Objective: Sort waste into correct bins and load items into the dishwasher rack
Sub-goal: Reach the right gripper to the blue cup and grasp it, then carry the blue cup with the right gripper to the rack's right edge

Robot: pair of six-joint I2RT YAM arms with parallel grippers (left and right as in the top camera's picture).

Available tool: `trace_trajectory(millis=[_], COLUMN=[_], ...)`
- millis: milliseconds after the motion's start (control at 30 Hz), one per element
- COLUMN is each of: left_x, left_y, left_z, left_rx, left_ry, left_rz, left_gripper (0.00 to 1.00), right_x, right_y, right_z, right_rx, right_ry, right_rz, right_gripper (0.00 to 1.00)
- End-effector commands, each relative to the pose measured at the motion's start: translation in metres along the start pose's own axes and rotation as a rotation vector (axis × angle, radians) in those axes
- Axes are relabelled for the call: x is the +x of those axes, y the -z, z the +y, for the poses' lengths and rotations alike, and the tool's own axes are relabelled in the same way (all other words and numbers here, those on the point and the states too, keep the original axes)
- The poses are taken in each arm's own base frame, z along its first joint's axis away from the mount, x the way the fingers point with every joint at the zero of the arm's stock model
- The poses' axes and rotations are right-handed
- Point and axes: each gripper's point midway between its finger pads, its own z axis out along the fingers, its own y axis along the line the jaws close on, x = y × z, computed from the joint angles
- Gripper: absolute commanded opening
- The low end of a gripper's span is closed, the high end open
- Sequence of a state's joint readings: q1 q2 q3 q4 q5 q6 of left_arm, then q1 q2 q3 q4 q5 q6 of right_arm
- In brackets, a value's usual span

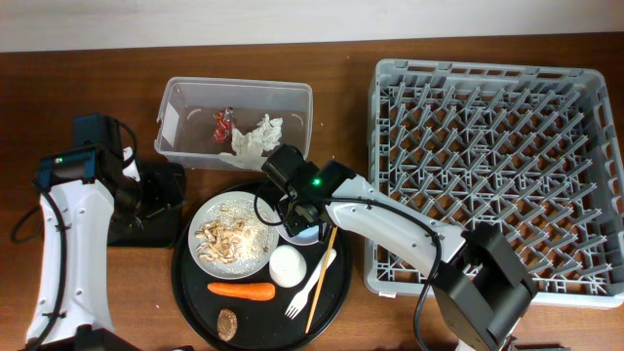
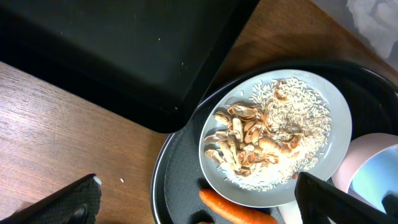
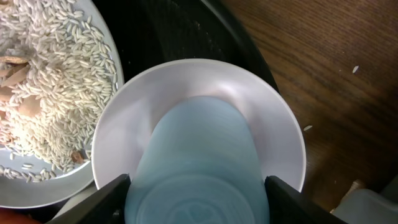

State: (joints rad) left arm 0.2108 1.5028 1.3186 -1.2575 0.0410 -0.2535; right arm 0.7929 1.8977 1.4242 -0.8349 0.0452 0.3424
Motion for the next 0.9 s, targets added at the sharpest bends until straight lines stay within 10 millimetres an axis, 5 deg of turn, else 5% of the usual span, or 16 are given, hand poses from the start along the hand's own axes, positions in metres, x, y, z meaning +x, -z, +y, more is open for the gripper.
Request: trace_trajectory(millis=[0, 233, 367, 500, 667, 800, 867], left_x=[0.001, 0.001, 0.001, 0.001, 0.001, 0.001, 0.001], left_y=[-0.002, -0.002, -0.002, -0.002, -0.002, -0.002, -0.002], left_z=[0.002, 0.002, 0.002, 0.002, 0.002, 0.002, 0.002], left_rx=[-0.005, -0.005, -0.005, -0.005, -0.005, -0.005, -0.005], left_ry=[-0.007, -0.007, -0.007, -0.007, -0.007, -0.007, -0.007], left_rz=[0.006, 0.006, 0.006, 0.006, 0.006, 0.005, 0.005], left_gripper=[0.99, 0.99, 0.99, 0.99, 0.99, 0.99, 0.99], right_x=[-0.001, -0.003, -0.022, -0.045, -0.029, 0.018, 0.061], right_y=[-0.001, 0.007, 0.044, 0.118, 0.2, 0.24, 0.253], right_z=[0.001, 0.002, 0.002, -0.023, -0.118, -0.218, -0.286], right_rx=[0.013, 0.007, -0.018, -0.018, 0.103, 0.234, 0.341], right_ry=[-0.025, -0.032, -0.043, -0.103, -0.306, -0.579, -0.792], right_rz=[0.005, -0.012, -0.109, -0.257, -0.373, -0.383, -0.354], right_gripper=[0.66, 0.56, 0.55, 0.55, 0.55, 0.55, 0.55])
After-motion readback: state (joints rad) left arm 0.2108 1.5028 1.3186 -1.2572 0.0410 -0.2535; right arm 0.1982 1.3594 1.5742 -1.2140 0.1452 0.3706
